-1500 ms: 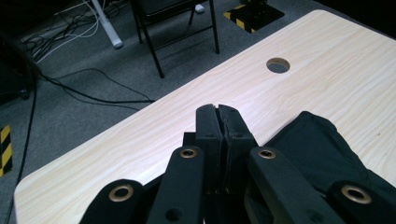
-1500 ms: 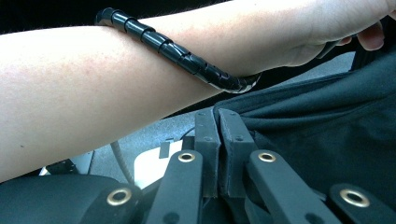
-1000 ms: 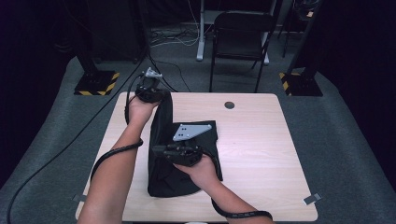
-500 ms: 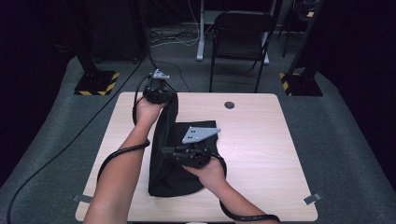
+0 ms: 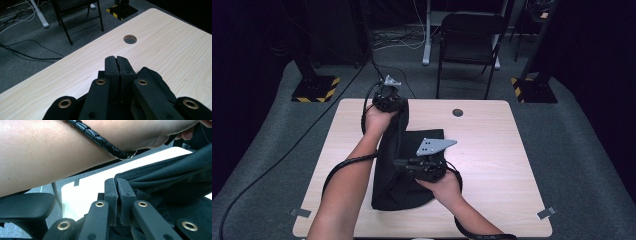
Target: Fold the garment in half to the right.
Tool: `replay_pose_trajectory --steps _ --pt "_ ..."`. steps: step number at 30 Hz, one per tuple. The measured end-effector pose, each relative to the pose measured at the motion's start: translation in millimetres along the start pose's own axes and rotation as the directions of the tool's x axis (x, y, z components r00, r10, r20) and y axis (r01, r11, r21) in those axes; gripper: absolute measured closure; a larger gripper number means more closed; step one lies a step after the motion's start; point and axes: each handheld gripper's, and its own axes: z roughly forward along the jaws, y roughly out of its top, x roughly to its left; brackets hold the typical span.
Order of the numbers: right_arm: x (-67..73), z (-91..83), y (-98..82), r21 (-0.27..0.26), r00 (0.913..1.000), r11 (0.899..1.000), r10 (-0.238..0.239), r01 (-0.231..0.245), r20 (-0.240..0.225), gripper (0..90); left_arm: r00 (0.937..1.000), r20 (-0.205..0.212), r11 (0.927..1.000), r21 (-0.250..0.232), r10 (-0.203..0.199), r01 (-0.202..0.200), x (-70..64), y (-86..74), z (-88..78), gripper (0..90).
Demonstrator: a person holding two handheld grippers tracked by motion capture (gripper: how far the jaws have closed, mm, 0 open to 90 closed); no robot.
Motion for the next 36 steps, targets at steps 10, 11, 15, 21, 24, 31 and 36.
replay_pose_trajectory --steps 10,11,15,21,24,31,36 --pt "-3.7 -7.8 -6.4 0.002 0.9999 1.0 0.012 -0.012 0.011 87.1 0.9998 0.015 0.9999 0.006 0.009 -0.009 -7.2 1.4 10.3 87.1" --pt "-4.0 -8.5 -7.1 0.003 0.9998 1.0 0.012 -0.012 0.013 87.1 0.9998 0.016 0.9999 0.006 0.009 -0.009 -7.7 1.4 11.2 87.1" --pt "-6.0 -10.9 -11.1 0.008 0.9997 1.0 0.015 -0.015 0.02 87.1 0.9998 0.019 0.9999 0.009 0.009 -0.009 -10.3 1.0 15.5 87.0" --pt "-9.2 -14.0 -17.0 0.015 0.9994 1.0 0.025 -0.025 0.023 87.1 0.9996 0.027 0.9999 0.011 0.011 -0.012 -15.3 0.1 22.9 87.1" --pt "-10.8 -15.8 -20.2 0.017 0.9992 0.999 0.032 -0.032 0.024 87.1 0.9993 0.034 0.9998 0.014 0.013 -0.014 -17.2 -0.4 26.4 87.1" --pt "-13.2 -19.1 -26.8 0.026 0.9988 0.999 0.039 -0.04 0.031 87.1 0.9991 0.04 0.9998 0.016 0.013 -0.013 -20.7 -1.8 31.7 87.0" --pt "-15.3 -22.1 -32.1 0.03 0.9981 0.998 0.051 -0.052 0.035 87.1 0.9989 0.045 0.9998 0.019 0.01 -0.011 -23.8 -2.8 37.1 87.0"
